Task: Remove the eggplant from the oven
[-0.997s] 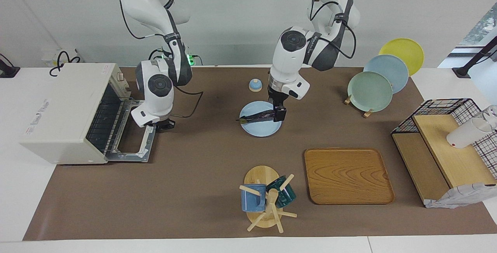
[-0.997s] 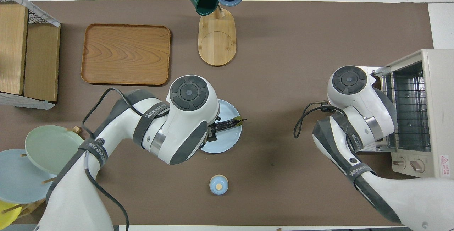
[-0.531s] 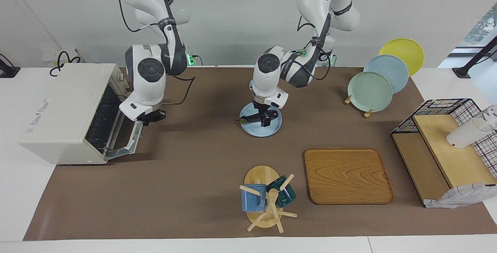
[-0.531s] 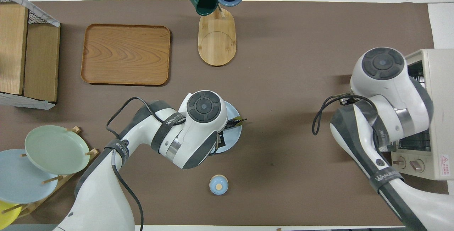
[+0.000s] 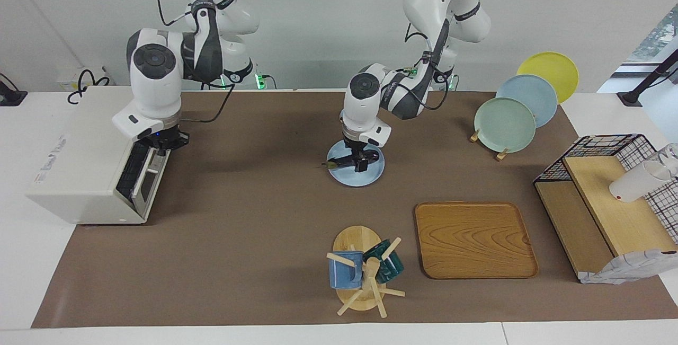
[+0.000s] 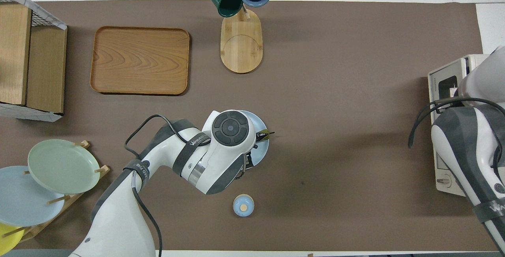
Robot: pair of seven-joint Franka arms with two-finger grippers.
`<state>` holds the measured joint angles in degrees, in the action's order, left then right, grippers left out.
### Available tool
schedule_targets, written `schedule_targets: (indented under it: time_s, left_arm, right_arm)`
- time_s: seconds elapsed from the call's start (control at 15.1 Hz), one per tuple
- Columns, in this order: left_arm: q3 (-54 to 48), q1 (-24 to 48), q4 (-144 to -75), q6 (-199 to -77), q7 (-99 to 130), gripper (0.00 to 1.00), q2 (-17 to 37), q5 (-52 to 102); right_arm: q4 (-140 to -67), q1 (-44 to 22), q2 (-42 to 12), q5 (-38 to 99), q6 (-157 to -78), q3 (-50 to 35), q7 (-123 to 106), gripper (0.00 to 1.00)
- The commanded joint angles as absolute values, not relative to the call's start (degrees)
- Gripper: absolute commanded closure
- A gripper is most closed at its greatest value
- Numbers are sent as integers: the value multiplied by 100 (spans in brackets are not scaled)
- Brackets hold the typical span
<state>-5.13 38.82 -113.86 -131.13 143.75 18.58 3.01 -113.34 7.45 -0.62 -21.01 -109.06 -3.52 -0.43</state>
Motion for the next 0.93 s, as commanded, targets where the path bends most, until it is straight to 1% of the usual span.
schedule_targets:
  time_s: [0.0,0.07,0.13,0.2,0.27,0.33,0.4,0.47,0.53,0.6,0.66,0.73,0.8,0.86]
  left_arm:
    - [-396,3999,-11619,-13263,14467,11,1661,299]
    - [-396,3999,-11628,-13263,14467,23,1661,290]
    - [-396,3999,-11619,-13263,14458,52,1661,229]
    - [-396,3999,-11619,-13271,14467,76,1661,89]
    - [-396,3999,-11619,-13254,14458,91,1661,62]
    - [-396,3999,-11602,-13228,14441,100,1661,53]
    - [-396,3990,-11584,-13201,14414,100,1652,44]
    - [-396,3982,-11567,-13184,14397,100,1652,44]
    - [-396,3964,-11558,-13166,14370,100,1618,35]
    - [-396,3938,-11558,-13131,14309,100,1521,35]
    - [-387,3903,-11558,-13053,14169,100,1390,35]
    - [-387,3824,-11549,-12956,13985,100,1249,35]
    - [-395,3701,-11514,-12772,13618,100,1091,35]
    - [-396,3587,-11418,-12544,13127,100,994,44]
  right_arm:
    - [-10979,914,-413,-1777,-10769,-325,-246,100]
    - [-10786,931,-413,-1680,-10575,-325,-272,100]
    - [-10532,923,-413,-1540,-10312,-325,-351,100]
    - [-10155,914,-422,-1373,-9944,-325,-360,100]
    - [-9742,905,-483,-1223,-9601,-343,-360,100]
    - [-9390,879,-527,-1048,-9302,-351,-352,100]
    - [-9152,853,-571,-915,-9116,-369,-352,100]
    - [-9062,844,-571,-784,-8966,-395,-352,100]
    - [-9062,835,-554,-565,-8895,-396,-352,100]
    - [-9079,809,-528,-476,-8834,-404,-352,98]
    - [-9079,791,-519,-466,-8729,-413,-352,82]
    - [-9088,704,-519,-466,-8719,-413,-352,61]
    - [-9105,677,-510,-475,-8701,-413,-369,21]
    - [-9088,677,-510,-475,-8684,-413,-369,0]
